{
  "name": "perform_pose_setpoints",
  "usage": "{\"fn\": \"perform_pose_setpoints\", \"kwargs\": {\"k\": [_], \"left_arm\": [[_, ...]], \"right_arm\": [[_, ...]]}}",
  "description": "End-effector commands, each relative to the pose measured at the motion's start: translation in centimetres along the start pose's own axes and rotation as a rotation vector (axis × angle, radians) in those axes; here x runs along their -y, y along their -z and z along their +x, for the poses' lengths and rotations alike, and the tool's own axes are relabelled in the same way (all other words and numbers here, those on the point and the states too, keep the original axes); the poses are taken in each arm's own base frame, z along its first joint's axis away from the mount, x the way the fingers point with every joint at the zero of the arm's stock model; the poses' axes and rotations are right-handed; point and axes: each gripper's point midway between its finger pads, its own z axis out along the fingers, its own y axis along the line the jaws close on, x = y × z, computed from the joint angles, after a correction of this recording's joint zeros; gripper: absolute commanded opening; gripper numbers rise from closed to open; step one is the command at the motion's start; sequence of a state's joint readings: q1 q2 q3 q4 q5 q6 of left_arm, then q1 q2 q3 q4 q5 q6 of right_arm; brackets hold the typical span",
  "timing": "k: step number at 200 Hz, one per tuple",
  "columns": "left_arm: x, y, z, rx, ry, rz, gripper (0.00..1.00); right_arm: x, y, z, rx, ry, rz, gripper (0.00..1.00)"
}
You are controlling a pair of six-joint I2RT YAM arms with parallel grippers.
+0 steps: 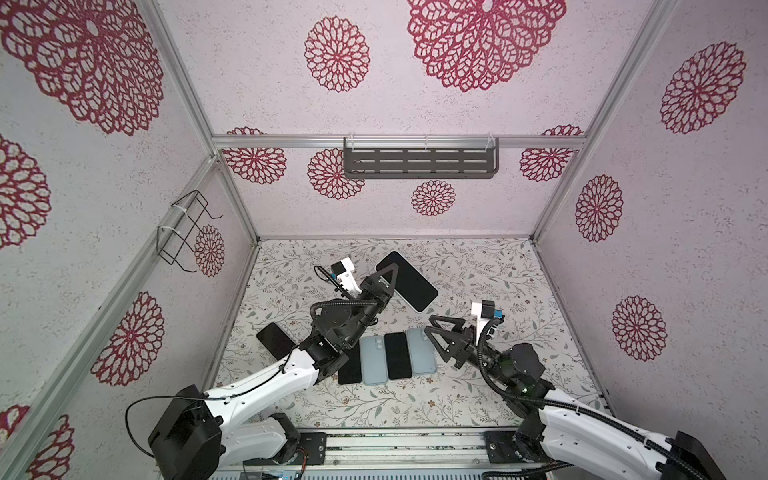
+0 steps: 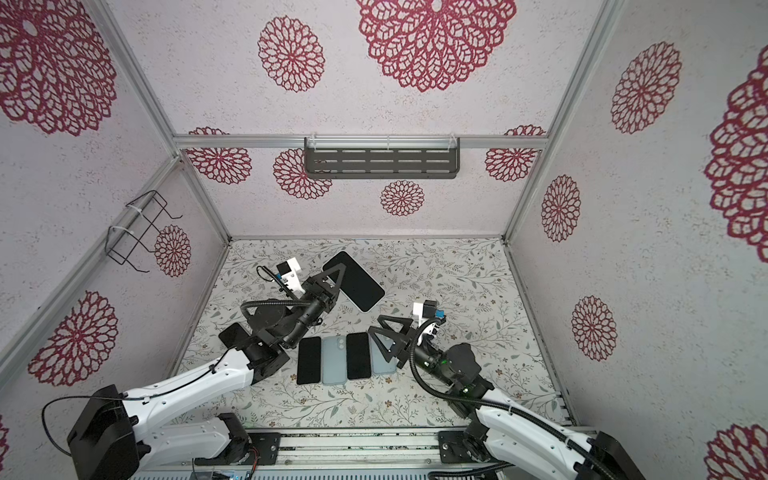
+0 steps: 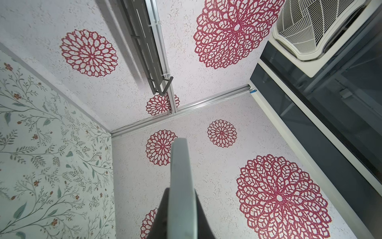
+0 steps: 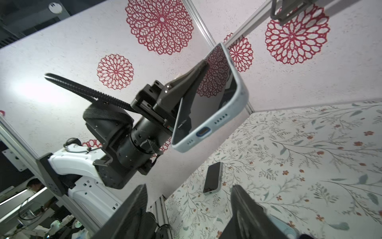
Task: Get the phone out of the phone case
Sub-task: 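Move the open right gripper toward the bottom edge of the held phone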
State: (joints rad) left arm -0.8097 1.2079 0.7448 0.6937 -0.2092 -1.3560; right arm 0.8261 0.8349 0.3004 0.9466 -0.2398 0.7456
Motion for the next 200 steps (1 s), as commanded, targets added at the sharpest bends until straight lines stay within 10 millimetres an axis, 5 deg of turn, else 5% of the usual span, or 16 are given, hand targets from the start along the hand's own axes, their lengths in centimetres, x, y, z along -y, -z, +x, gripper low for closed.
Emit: {"fn": "perform_pose_setpoints", "kwargs": {"k": [1, 200], "left_arm": [[2.1, 0.1, -0.5, 0.03, 0.011, 0.084, 0.0], [2.1, -0.2, 0.8, 0.016, 0.012, 0.092, 0.0]], "right_arm": [[-2.9, -0.5, -2.4, 0.086, -0.036, -0.126, 0.65], [-3.8, -2.3, -3.0, 0.106, -0.128, -0.221, 0.39]]}}
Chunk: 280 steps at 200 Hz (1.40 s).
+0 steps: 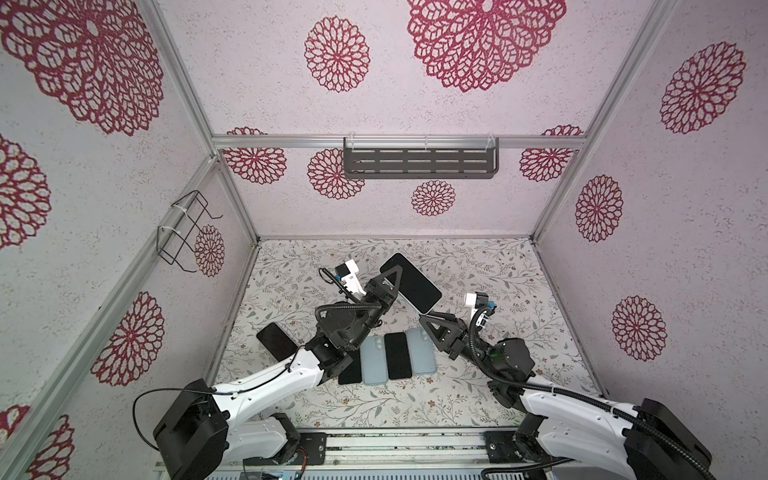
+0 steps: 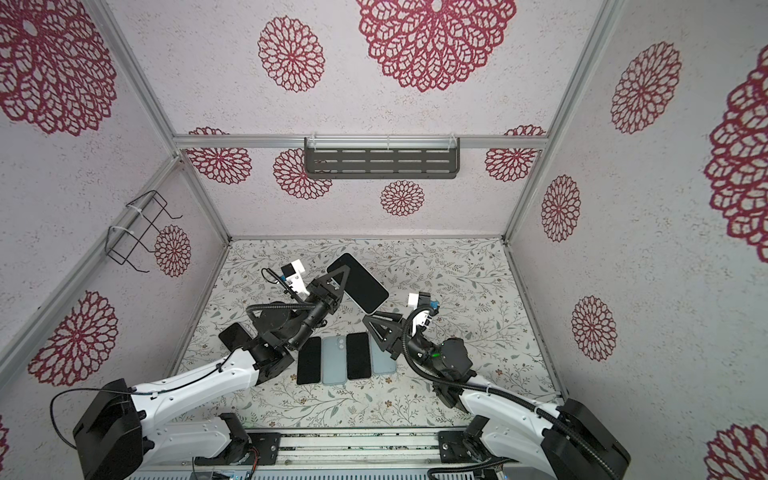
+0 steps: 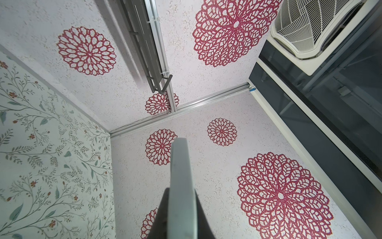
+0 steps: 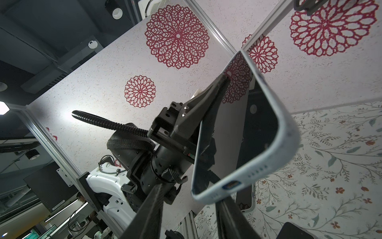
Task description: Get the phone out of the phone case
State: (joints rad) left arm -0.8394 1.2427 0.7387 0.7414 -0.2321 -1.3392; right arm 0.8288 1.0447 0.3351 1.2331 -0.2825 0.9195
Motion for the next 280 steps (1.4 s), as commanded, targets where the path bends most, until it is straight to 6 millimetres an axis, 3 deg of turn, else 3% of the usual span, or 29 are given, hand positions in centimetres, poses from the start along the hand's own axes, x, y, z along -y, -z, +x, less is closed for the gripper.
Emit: {"fn": "perform_pose_setpoints", "kwargs": {"k": [1, 106, 187, 251, 280], "left_arm": [[2.5, 0.1, -0.3, 0.021, 0.02, 0.085, 0.0], [2.4, 0.0, 0.1, 0.015, 0.02, 0.092, 0.0], [2.6, -0.2, 0.8, -0.004, 0.02, 0.098, 0.0], [2.8, 0.0, 1.0, -0.031, 0.038, 0.093, 0.0], [3.1, -0.1, 1.5, -0.052, 0.048, 0.107, 0.0]], "right_arm": [[-3.1, -0.5, -1.9, 0.056, 0.018, -0.114, 0.39], [-2.9, -0.6, -2.2, 0.067, 0.019, -0.104, 0.28], [-3.1, -0.8, -2.0, 0.058, 0.044, -0.115, 0.03], [0.0, 0.3, -0.5, 0.009, 0.223, 0.04, 0.0], [0.7, 0.6, -0.7, -0.013, 0.309, 0.108, 0.0]]}}
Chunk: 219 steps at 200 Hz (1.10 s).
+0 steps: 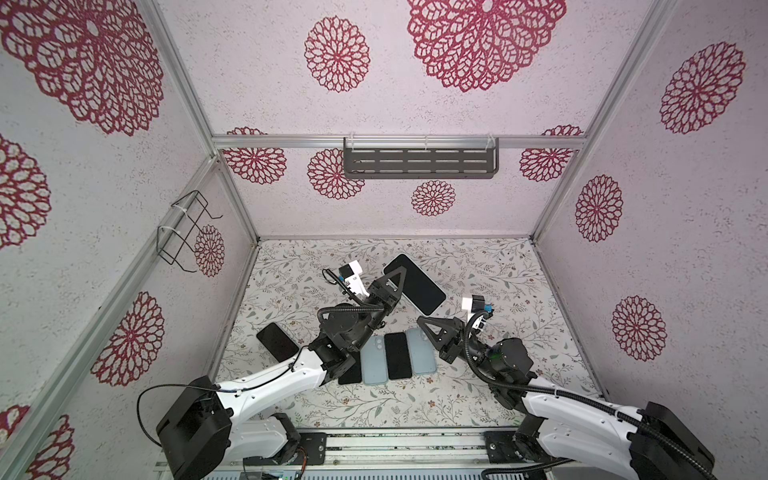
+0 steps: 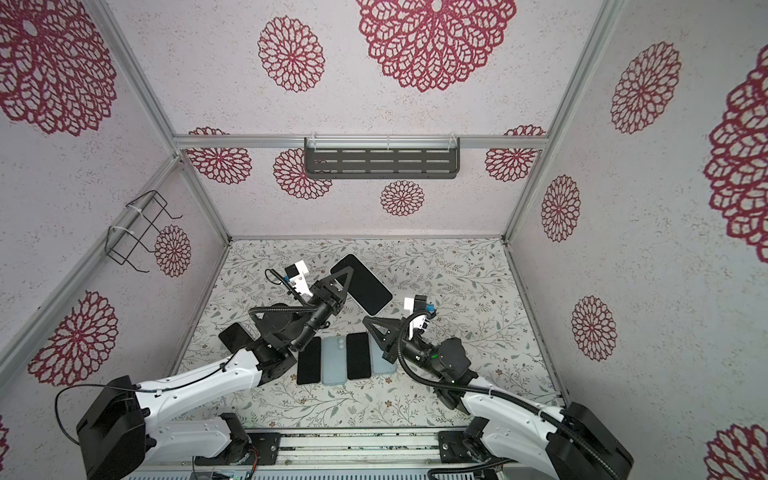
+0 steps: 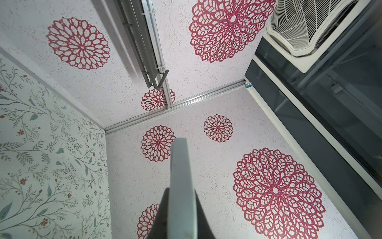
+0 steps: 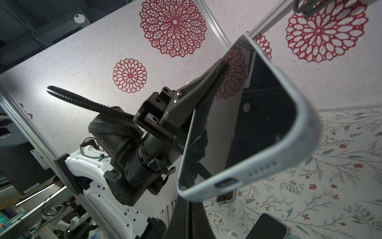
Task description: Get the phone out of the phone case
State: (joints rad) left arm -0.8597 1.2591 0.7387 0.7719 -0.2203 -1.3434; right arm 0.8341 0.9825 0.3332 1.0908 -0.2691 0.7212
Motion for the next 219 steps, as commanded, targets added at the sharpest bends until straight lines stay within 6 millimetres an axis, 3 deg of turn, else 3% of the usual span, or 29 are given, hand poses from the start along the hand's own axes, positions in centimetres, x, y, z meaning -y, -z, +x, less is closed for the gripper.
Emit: {"fn": "perform_pose_setpoints", "kwargs": {"k": [1, 22, 46, 74, 181, 219], "left_arm": [[2.8, -0.1, 0.5, -0.026, 0.034, 0.086, 0.0], [2.3, 0.2, 0.2, -0.009, 0.035, 0.084, 0.0], [2.5, 0.2, 0.0, 0.002, 0.034, 0.097, 0.0], [2.4, 0.0, 0.1, 0.002, 0.034, 0.103, 0.0], [2.3, 0.1, 0.4, 0.011, 0.035, 0.127, 0.0], [2.2, 0.2, 0.5, 0.015, 0.032, 0.129, 0.0]], "right_arm": [[0.1, 0.1, -1.5, 0.032, 0.133, 0.053, 0.0], [-1.0, 0.2, -1.5, 0.02, 0.145, 0.006, 0.0], [-1.6, 0.8, -1.3, 0.025, 0.106, -0.03, 0.33], [-2.3, 1.2, -1.4, 0.061, 0.042, -0.088, 0.48], [-3.5, 0.8, -2.9, 0.129, -0.05, -0.169, 0.46], [-3.7, 0.8, -3.2, 0.14, -0.064, -0.176, 0.36]]}}
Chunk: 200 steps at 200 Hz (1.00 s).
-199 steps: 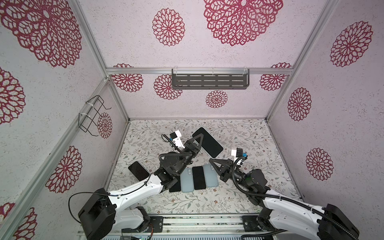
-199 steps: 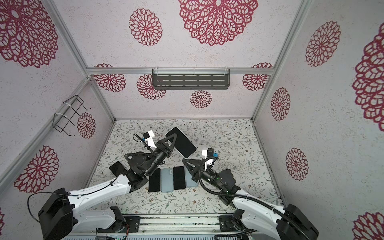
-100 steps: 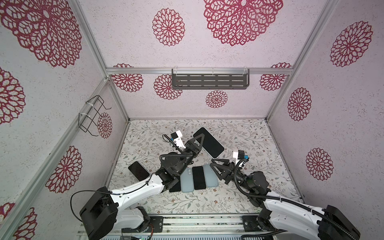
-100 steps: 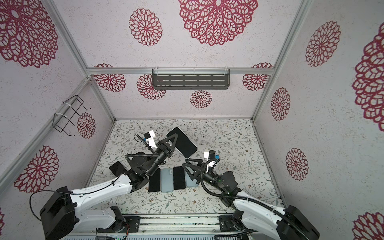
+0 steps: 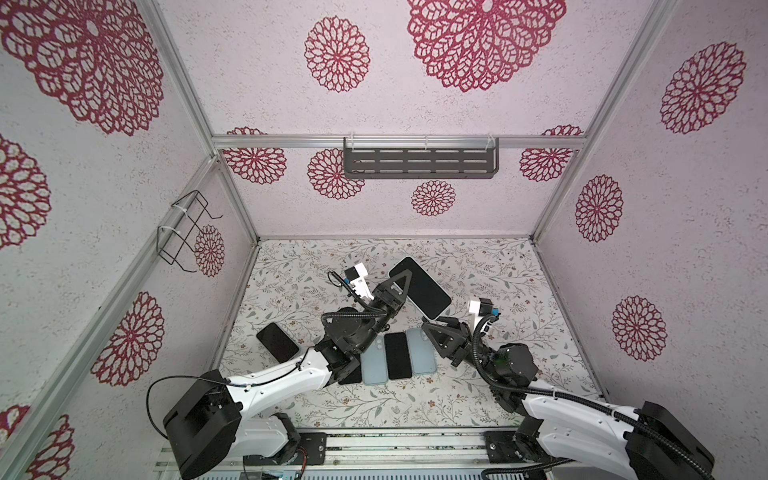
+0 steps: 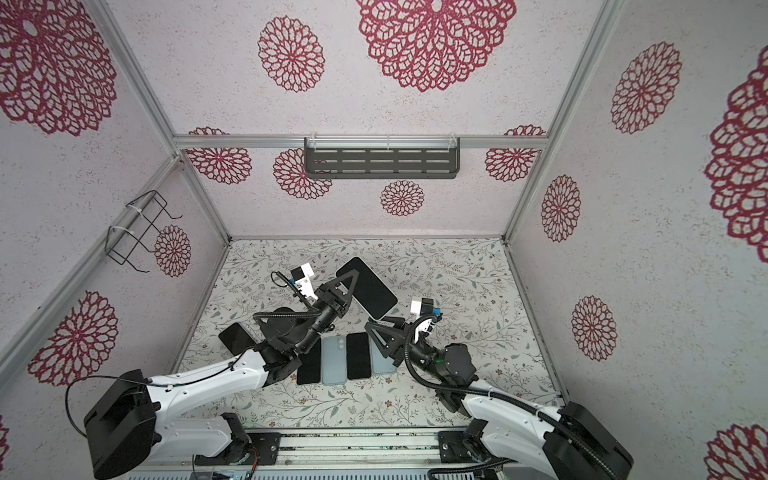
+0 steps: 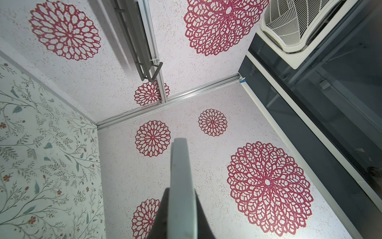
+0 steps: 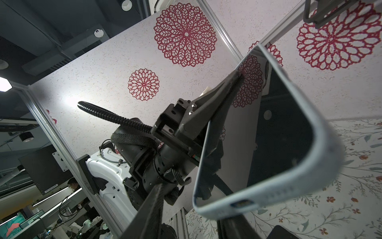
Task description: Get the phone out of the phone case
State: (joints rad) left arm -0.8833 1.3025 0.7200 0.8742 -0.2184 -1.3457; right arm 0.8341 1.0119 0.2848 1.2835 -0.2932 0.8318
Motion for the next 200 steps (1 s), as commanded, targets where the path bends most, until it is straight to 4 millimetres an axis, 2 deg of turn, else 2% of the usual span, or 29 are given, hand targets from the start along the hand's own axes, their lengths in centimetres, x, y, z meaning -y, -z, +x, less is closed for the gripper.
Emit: {"fn": "perform_pose_setpoints", "kwargs": {"k": [1, 45, 125, 181, 200], "left_arm": [[2.2, 0.3, -0.6, 0.027, 0.014, 0.085, 0.0], [2.3, 0.3, -0.4, 0.023, 0.012, 0.091, 0.0], [2.4, 0.4, -0.2, 0.023, 0.002, 0.101, 0.0], [2.4, 0.2, 0.2, 0.013, 0.005, 0.107, 0.0], [2.2, 0.2, 0.4, 0.005, 0.005, 0.097, 0.0]], "right_arm": [[-2.3, -0.4, -2.3, 0.074, 0.015, -0.084, 0.36], [-2.2, -0.4, -2.5, 0.082, 0.01, -0.075, 0.24], [-2.4, -0.4, -3.3, 0.102, -0.013, -0.097, 0.23], [-2.5, -0.5, -3.0, 0.083, -0.01, -0.112, 0.0], [-2.3, -0.3, -2.7, 0.076, 0.029, -0.106, 0.0]]}}
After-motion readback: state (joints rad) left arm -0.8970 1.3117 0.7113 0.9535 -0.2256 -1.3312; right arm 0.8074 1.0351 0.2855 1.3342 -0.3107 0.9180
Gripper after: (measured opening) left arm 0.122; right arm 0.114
